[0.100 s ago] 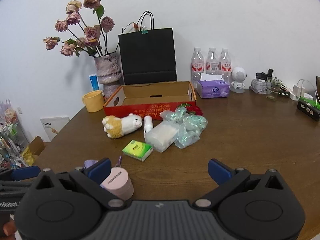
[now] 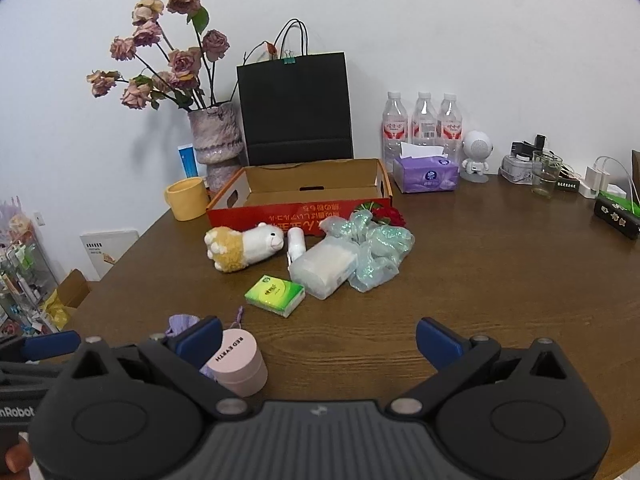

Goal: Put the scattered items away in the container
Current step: 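Move both tools toward the purple pouch and pink jar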

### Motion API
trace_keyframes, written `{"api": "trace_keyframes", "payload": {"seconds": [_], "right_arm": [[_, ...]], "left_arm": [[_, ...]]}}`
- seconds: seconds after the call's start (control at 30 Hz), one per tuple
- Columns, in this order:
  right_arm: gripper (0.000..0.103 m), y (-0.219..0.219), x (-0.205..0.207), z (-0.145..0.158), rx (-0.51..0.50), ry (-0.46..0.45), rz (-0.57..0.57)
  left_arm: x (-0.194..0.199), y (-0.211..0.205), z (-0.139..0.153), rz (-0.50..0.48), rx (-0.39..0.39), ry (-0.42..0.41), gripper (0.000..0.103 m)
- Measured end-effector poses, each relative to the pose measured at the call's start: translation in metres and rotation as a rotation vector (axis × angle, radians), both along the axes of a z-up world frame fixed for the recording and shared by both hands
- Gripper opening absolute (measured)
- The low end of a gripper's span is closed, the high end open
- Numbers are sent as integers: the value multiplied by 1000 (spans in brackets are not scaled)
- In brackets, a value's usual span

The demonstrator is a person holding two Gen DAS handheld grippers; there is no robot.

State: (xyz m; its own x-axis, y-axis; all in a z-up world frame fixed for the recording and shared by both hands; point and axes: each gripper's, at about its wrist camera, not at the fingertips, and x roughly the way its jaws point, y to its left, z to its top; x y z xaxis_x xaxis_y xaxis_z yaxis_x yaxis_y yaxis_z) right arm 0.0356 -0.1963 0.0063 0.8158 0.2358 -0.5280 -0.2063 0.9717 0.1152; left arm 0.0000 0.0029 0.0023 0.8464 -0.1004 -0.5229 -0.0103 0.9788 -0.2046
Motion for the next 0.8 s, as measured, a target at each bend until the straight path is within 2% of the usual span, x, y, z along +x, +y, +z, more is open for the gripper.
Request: {"api": "trace_keyframes", "payload": {"seconds": [0.07,0.2,0.4,0.53,0.8], "right_arm": [[103,0,1,-1,0,12,-1],[103,-1,3,-3,1,36,-3],[103,2,0,-2,-22,52,-8],[103,3,-1,-3,-30,64,-18],[103,4,2,-5,-61,138,-34]], "left_arm": [[-3,-7,-3,-1,31,-3,103],[-3,-6,-3,3,19,33,103],[1,-2,-2,-4,-8,128,103],[3,-6,-8,-9,7,187,103],[3,-11,-7,-25,47,219,103]]}}
